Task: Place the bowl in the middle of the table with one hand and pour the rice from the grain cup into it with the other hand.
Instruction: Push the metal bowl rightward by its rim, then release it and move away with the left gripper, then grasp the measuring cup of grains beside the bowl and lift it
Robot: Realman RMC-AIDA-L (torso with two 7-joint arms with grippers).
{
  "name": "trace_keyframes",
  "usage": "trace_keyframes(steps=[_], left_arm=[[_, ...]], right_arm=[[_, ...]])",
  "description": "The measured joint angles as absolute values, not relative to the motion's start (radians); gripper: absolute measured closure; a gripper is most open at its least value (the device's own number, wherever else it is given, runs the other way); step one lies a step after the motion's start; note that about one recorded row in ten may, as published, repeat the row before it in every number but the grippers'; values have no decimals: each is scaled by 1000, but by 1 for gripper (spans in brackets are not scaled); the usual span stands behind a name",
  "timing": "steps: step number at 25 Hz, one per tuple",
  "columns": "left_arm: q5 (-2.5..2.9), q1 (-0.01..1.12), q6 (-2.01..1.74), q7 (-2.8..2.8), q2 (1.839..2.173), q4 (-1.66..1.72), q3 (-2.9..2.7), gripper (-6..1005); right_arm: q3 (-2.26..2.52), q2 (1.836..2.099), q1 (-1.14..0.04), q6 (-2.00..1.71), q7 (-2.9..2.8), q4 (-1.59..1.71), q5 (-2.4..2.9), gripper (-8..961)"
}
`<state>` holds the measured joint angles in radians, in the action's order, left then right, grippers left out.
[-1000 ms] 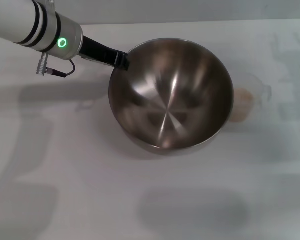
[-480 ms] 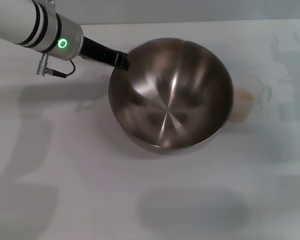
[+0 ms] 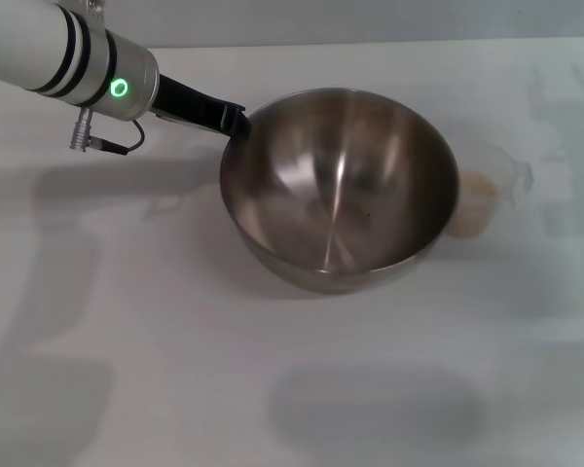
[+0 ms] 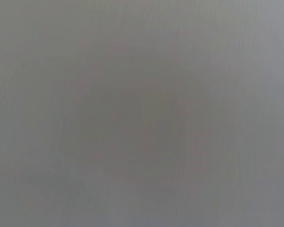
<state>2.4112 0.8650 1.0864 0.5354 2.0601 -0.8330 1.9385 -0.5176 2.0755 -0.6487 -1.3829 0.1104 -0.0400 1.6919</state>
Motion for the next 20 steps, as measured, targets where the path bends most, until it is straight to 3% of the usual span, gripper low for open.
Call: trace_keyframes(steps=[8,16,20], left_arm=[[2402,846,1097,535,2060,-899,1953,899],[2354,757,1066,535,2061,-1086,1954,902],[2360,664,868,587,2064,-1177,1941,903]], right_arm=[[-517,2076,-647,-1388,110,-39,1692,404],[-517,2076,-647,-1380,110,-36,1691,404],[-518,2075,-648,-1380,111,-34,1689,403]])
